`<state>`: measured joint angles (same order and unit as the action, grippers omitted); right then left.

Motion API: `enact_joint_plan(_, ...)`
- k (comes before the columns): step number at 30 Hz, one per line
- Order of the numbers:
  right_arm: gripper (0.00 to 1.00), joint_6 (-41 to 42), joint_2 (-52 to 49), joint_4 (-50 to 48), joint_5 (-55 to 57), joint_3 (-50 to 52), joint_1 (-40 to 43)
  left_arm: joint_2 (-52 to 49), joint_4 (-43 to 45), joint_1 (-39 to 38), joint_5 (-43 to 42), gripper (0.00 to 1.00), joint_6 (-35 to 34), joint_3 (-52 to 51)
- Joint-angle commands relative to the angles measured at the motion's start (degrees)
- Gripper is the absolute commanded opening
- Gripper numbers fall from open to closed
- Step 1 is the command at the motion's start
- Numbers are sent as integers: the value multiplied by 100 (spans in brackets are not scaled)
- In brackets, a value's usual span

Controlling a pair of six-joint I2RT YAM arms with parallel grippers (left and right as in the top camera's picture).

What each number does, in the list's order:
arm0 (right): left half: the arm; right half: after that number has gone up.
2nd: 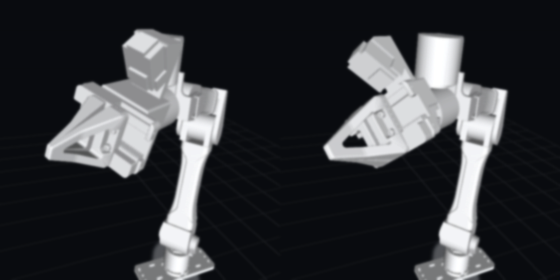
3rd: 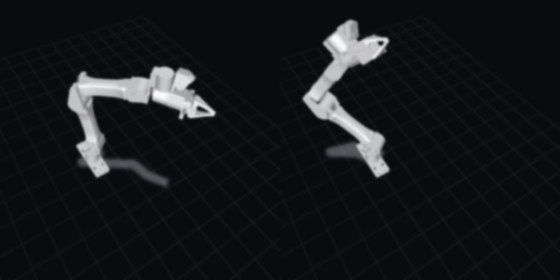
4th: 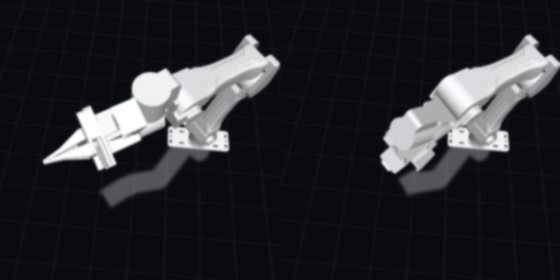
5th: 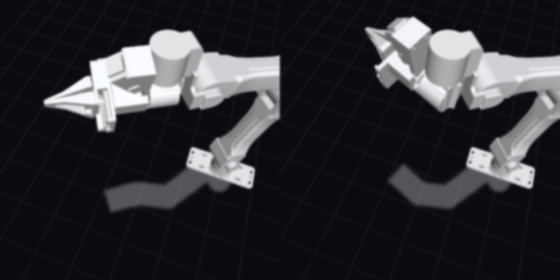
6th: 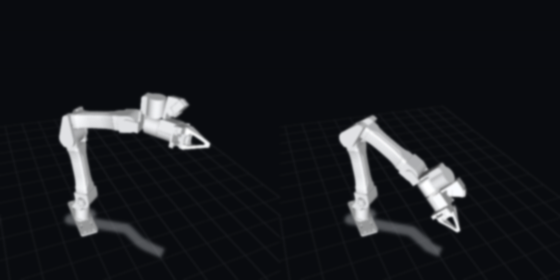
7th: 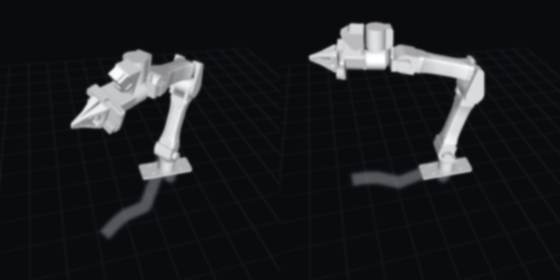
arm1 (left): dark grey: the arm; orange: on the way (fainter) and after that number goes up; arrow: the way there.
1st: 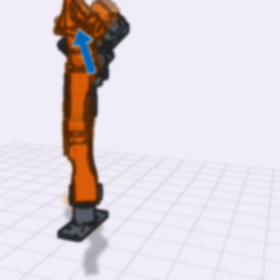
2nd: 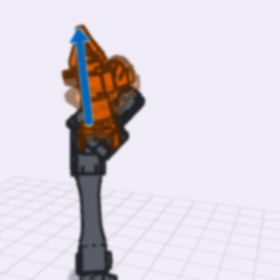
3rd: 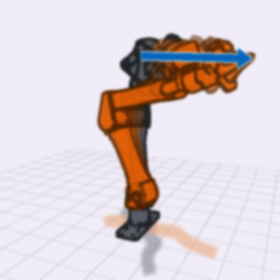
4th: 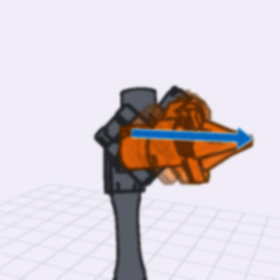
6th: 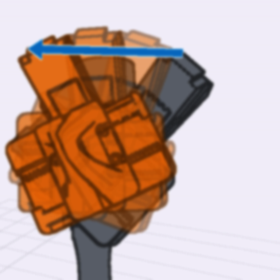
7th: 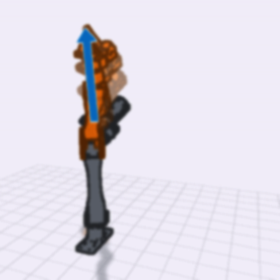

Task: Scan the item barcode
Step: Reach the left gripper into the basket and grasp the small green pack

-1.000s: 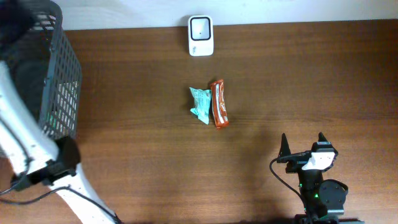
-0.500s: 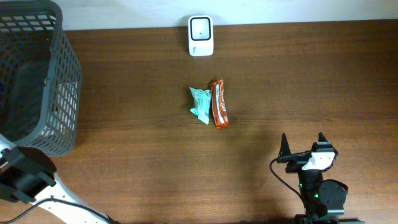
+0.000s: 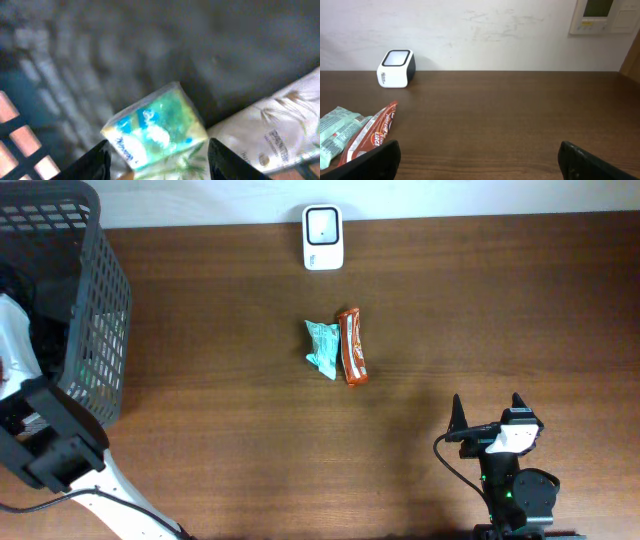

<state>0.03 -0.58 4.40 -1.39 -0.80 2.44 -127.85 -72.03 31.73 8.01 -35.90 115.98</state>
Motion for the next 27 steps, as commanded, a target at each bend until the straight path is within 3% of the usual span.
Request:
enact_joint_plan(1,99,44,39,11,50,48,22,72,356,15,81,59,-101,-501)
enact_joint_plan(5,99,44,39,11,50,48,22,35,743,-101,79,56,-103,-758)
enact_joint_plan(10,98,44,39,11,52,48,22,22,990,-197,85,38,-98,-859)
enact_joint_plan(21,99,44,39,11,50,48,22,15,1305,-184,192,50,105,-1572)
enact_joint_plan(22,99,44,39,11,50,48,22,15,1281,-184,192,39,168,-1569)
enact_joint_plan(23,99,44,39,11,50,48,22,15,1259,-179,190,14,166,-1569)
enact_joint_plan(24,98,44,39,11,52,48,22,15,1259,-179,190,3,168,-1569)
enact_joint_plan(27,99,44,39,11,50,48,22,17,1228,-179,190,0,168,-1497)
